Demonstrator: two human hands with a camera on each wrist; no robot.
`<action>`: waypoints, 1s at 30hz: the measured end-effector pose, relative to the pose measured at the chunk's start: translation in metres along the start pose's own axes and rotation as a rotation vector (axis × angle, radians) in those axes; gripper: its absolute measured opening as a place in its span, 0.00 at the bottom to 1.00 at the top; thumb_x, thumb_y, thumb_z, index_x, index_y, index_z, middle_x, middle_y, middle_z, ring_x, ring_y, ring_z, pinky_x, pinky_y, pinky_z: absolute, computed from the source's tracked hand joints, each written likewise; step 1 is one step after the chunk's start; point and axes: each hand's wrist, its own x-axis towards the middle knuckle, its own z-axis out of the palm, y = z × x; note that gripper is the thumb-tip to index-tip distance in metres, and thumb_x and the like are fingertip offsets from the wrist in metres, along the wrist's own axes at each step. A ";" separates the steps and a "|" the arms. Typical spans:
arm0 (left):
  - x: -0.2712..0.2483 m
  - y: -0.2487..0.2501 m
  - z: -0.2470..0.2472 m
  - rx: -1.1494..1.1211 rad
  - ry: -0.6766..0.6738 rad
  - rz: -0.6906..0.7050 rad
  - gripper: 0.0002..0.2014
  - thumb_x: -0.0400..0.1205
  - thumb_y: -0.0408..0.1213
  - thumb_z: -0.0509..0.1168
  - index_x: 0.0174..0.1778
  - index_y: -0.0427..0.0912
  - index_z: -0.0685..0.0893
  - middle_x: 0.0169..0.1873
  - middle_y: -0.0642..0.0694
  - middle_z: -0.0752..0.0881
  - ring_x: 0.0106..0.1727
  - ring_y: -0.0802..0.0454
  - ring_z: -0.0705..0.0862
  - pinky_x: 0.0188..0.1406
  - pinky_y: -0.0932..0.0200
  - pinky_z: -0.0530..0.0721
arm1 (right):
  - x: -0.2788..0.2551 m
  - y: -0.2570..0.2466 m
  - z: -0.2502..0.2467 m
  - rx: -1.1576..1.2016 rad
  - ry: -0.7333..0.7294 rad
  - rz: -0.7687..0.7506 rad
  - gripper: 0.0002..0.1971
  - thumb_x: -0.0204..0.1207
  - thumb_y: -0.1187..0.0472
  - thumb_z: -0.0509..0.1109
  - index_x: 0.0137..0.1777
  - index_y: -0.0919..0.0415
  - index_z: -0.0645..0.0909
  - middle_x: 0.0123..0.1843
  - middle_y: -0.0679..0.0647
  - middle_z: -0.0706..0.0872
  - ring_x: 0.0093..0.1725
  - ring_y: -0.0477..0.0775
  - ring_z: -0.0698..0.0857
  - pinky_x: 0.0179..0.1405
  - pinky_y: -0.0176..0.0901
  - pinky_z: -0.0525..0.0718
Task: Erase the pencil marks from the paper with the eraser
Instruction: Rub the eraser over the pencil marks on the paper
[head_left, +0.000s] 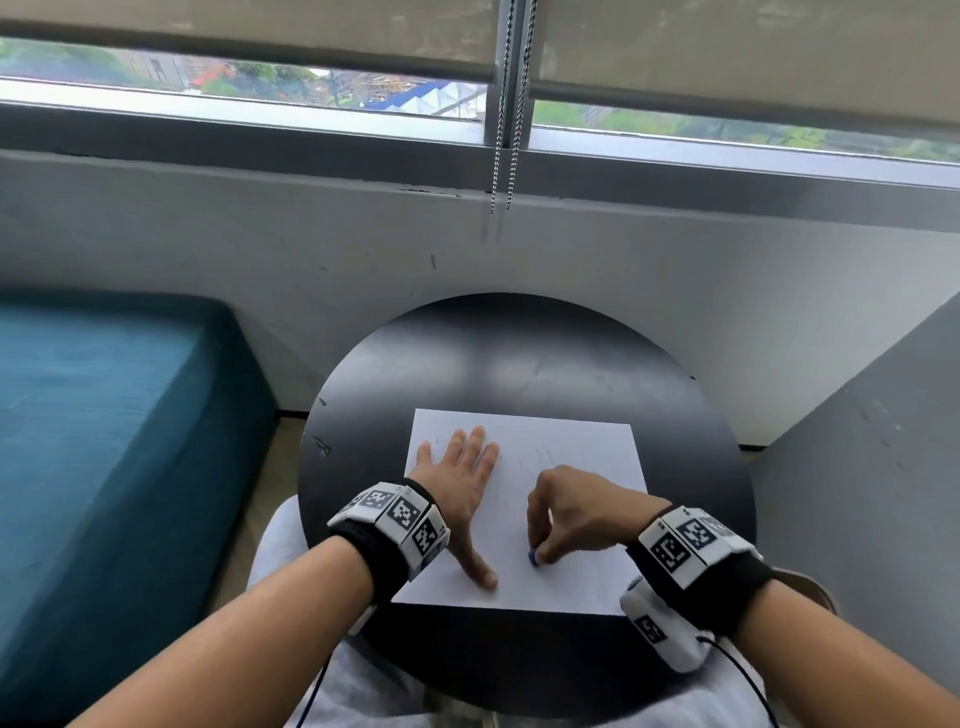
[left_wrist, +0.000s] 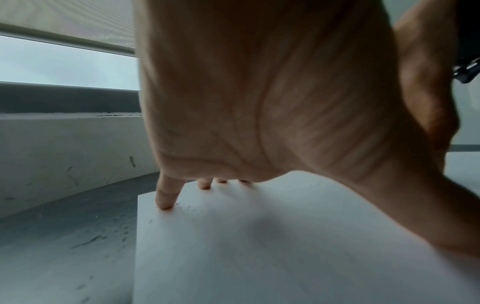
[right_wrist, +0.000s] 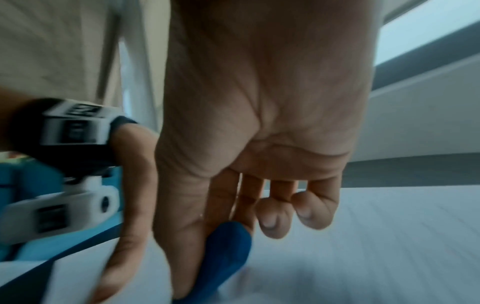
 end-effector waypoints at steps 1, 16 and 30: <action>0.000 0.000 0.000 0.002 0.003 -0.002 0.77 0.59 0.73 0.76 0.85 0.40 0.30 0.84 0.40 0.28 0.85 0.39 0.31 0.83 0.29 0.42 | 0.003 0.005 -0.003 0.022 0.049 0.020 0.04 0.63 0.58 0.80 0.38 0.55 0.91 0.38 0.47 0.91 0.41 0.49 0.87 0.43 0.45 0.85; -0.001 0.002 -0.002 -0.004 -0.014 -0.011 0.77 0.59 0.72 0.77 0.85 0.40 0.29 0.84 0.41 0.27 0.85 0.39 0.30 0.83 0.29 0.42 | 0.000 0.007 0.002 0.043 0.005 0.000 0.03 0.62 0.60 0.79 0.36 0.56 0.90 0.36 0.49 0.90 0.38 0.50 0.88 0.40 0.48 0.86; 0.001 0.002 -0.001 0.002 -0.011 -0.011 0.77 0.59 0.73 0.76 0.85 0.39 0.29 0.84 0.40 0.28 0.85 0.39 0.30 0.82 0.28 0.42 | 0.022 0.018 -0.020 0.044 0.201 0.044 0.03 0.62 0.58 0.80 0.36 0.52 0.90 0.33 0.42 0.87 0.37 0.43 0.83 0.41 0.44 0.83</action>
